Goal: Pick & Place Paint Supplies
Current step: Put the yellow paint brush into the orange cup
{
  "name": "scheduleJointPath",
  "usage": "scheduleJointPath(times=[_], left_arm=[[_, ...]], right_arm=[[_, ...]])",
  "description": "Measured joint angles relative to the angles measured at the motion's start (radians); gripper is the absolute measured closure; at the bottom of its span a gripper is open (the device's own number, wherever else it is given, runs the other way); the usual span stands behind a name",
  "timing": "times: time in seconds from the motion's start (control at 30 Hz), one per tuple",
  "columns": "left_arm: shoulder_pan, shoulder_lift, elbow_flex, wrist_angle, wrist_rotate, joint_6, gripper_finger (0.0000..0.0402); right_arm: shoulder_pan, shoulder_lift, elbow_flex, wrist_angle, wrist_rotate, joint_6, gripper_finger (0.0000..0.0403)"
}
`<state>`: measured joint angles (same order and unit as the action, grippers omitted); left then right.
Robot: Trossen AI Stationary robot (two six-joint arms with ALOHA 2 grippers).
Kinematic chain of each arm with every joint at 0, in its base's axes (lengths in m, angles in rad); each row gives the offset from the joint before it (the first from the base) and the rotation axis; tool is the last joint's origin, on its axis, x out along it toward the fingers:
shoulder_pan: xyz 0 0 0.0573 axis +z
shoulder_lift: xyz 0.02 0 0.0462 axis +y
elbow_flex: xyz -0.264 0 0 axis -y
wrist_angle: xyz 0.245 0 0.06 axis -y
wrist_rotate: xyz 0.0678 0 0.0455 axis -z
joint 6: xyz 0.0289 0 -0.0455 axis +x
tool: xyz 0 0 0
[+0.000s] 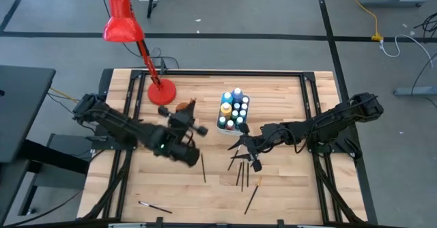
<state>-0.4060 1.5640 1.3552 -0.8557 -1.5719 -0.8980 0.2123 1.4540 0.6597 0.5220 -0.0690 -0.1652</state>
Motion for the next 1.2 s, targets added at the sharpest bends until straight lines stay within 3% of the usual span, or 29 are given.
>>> scheduleJointPath(times=[0.27,0.43,0.8,1.0,1.2], left_arm=[[0.174,0.009,-0.001,-0.001,0.015,0.072,0.0395],[0.246,0.008,-0.049,0.002,0.053,-0.048,0.0395],[0.251,0.009,-0.356,0.145,0.002,-0.393,0.0395],[0.242,0.009,-0.469,0.318,0.017,-0.396,0.0376],[0.244,0.009,-0.478,0.338,0.103,-0.348,0.0371]], right_arm=[[0.0,0.0,0.0,0.0,0.0,0.053,0.0246],[0.0,0.0,0.0,-0.001,0.0,0.053,0.0246],[0.0,0.0,0.0,-0.006,0.0,0.045,0.0246],[0.0,0.0,0.0,-0.006,0.0,0.041,0.0246],[0.0,0.0,0.0,-0.006,0.0,0.038,0.0246]])
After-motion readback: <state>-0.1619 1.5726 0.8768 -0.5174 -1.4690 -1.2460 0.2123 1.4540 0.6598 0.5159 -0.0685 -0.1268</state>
